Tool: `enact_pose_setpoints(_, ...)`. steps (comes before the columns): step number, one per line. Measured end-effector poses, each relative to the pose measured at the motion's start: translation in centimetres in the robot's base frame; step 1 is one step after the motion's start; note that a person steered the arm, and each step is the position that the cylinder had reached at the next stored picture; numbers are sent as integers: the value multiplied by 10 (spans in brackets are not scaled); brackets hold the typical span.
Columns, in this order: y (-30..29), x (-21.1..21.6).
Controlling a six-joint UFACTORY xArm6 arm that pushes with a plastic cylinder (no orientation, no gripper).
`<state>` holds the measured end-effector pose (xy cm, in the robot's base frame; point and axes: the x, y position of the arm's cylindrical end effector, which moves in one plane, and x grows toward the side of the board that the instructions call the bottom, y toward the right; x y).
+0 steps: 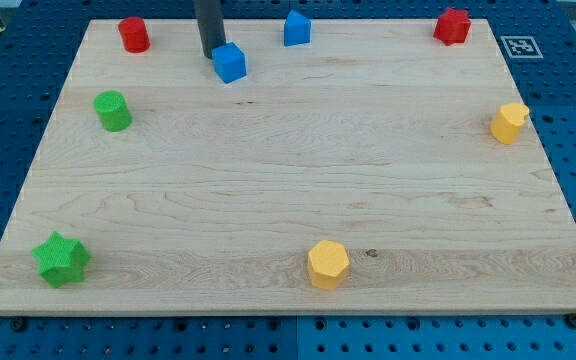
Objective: Move the blue cube towards center
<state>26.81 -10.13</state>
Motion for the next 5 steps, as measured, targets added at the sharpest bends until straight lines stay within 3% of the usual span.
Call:
enact_pose_setpoints(4, 41, 66)
enact_pose_setpoints(5, 41, 66)
